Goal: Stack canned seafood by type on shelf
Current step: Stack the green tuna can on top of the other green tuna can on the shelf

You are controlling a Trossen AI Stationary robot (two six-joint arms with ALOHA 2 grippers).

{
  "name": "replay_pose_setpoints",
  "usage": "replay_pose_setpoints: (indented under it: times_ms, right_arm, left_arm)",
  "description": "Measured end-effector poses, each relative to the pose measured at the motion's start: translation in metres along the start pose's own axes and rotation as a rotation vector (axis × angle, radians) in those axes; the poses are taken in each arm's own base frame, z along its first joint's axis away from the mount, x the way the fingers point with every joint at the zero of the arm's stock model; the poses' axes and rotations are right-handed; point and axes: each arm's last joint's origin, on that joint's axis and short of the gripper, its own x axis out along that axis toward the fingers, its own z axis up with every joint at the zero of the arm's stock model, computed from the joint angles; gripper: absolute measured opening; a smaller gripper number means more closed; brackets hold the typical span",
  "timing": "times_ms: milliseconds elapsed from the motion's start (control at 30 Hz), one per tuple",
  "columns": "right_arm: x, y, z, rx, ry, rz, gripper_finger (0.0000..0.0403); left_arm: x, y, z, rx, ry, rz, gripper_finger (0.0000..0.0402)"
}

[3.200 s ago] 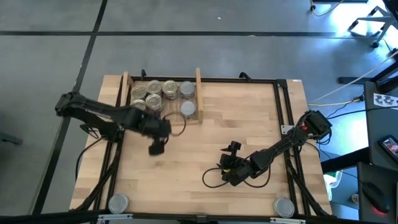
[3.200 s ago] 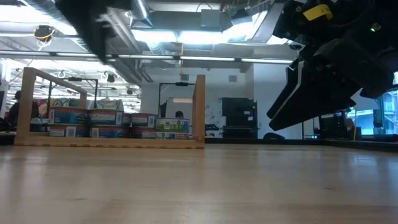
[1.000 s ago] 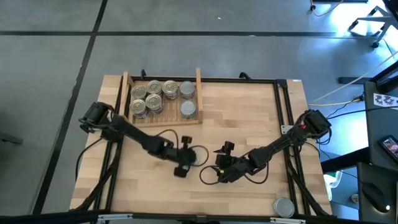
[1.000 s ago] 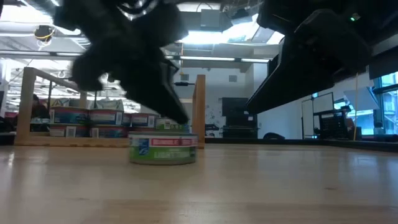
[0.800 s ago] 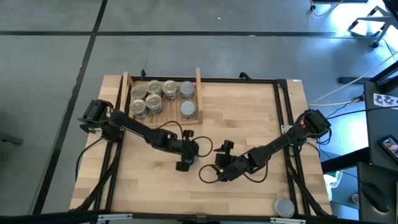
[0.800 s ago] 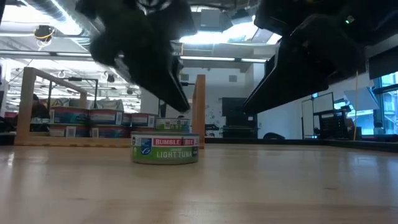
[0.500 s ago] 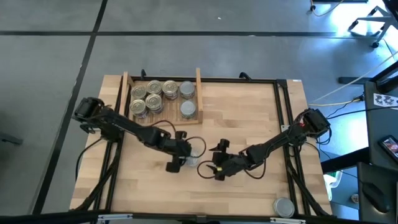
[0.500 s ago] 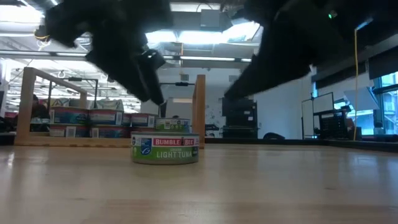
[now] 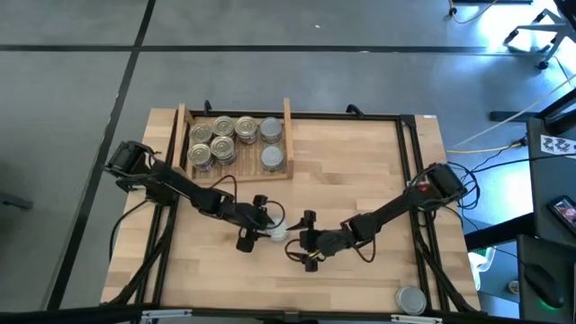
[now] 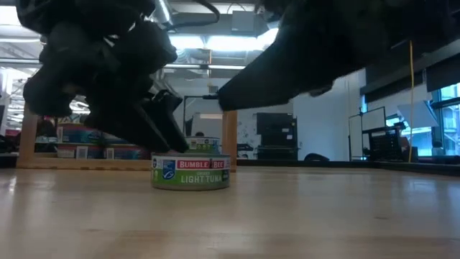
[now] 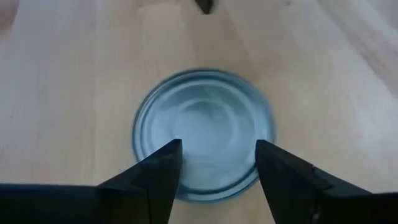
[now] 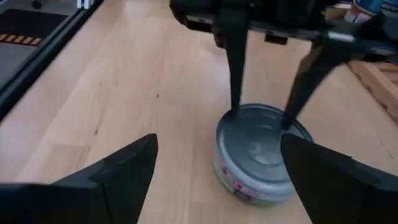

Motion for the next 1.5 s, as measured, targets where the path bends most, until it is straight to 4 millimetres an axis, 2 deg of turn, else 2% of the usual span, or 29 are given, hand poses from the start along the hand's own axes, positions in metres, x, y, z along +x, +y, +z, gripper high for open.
replay_pose_setpoints:
  times_ms: [267, 567, 800, 1000, 1233, 1367, 1500]
  right_arm:
    - [0.016, -0.002, -0.004, -0.036, 0.023, 0.013, 0.0340]
    - [0.020, -0.005, -0.004, -0.035, 0.032, 0.018, 0.0340]
    - [0.022, -0.010, -0.005, -0.056, 0.037, 0.013, 0.0340]
    - [0.022, -0.010, -0.007, -0.226, 0.065, -0.012, 0.0340]
    - [0.027, -0.009, -0.001, -0.433, 0.187, -0.071, 0.0340]
    - [0.032, -0.009, 0.006, -0.571, 0.187, -0.116, 0.0340]
    - [0.043, -0.016, 0.002, -0.687, 0.246, -0.157, 0.0340]
  left_arm:
    - [0.007, 0.005, -0.012, -0.018, -0.014, -0.038, 0.0200]
    - [-0.005, 0.005, -0.006, 0.013, -0.008, -0.059, 0.0198]
    - [0.006, 0.018, -0.020, -0.027, 0.015, -0.005, 0.0198]
    - [0.011, 0.028, -0.036, -0.092, -0.056, -0.033, 0.0198]
    - [0.002, 0.043, -0.059, -0.207, -0.145, 0.005, 0.0198]
    - [-0.001, 0.047, -0.064, -0.259, -0.164, -0.003, 0.0198]
    - [-0.001, 0.050, -0.066, -0.298, -0.171, -0.021, 0.0198]
